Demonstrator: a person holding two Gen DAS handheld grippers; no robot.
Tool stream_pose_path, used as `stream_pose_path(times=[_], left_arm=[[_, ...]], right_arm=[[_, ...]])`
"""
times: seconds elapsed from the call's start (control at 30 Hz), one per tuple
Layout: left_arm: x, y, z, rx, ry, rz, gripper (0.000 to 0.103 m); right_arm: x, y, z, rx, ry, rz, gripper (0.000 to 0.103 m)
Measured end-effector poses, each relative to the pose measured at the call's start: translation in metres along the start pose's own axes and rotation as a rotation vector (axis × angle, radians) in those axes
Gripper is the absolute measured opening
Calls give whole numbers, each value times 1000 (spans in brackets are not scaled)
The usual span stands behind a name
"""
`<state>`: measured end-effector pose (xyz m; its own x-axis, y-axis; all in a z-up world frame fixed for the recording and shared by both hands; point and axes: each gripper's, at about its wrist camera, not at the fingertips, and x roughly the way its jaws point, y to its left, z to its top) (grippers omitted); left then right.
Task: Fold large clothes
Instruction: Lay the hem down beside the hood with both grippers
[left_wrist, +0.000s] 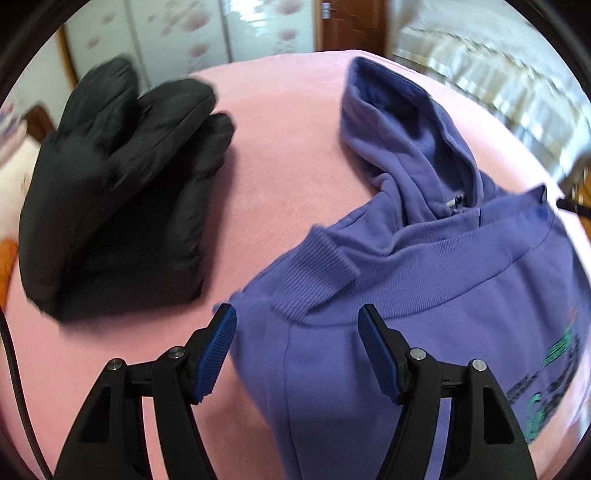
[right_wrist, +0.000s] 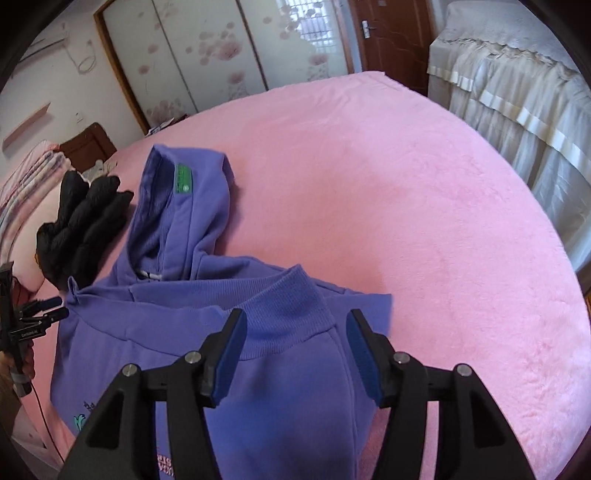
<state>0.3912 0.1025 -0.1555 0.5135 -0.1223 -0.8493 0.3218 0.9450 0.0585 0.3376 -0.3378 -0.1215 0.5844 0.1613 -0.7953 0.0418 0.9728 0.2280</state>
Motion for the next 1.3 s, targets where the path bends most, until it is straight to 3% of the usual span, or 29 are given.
stream_pose_path(times=[0.17, 0.3, 0.43, 0.6, 0.73, 0.77, 0.8, 0.87, 0.9, 1.13, 1.3], left_arm=[[19, -28, 11, 174, 22, 40, 67], [33, -35, 16, 194, 33, 43, 59], [33, -25, 19, 155, 30, 11, 27], [39, -26, 18, 154, 35, 18, 13], [45, -31, 19, 155, 35, 105, 8], [44, -33, 19, 153, 30, 124, 8], [43, -35, 18, 150, 21, 151, 8], [38, -38, 18, 123, -1, 201, 7], [34, -38, 18, 104, -15, 220, 7], [6, -16, 32, -107, -100, 274, 7], [18, -12, 42, -172, -94, 316, 7]], right_arm=[[26, 7, 3, -68, 27, 6, 57], [39, 12, 9, -102, 37, -9, 57], [50, 9, 13, -123, 70, -23, 57], [51, 4, 10, -128, 92, 43, 61], [55, 8, 7, -163, 101, 31, 62], [59, 9, 6, -168, 113, 9, 57], [63, 11, 5, -175, 128, -17, 39], [67, 16, 2, -217, 126, -77, 16], [64, 17, 1, -218, 114, -81, 11], [17, 13, 8, -119, -90, -103, 9], [19, 15, 22, -43, -140, -118, 9]])
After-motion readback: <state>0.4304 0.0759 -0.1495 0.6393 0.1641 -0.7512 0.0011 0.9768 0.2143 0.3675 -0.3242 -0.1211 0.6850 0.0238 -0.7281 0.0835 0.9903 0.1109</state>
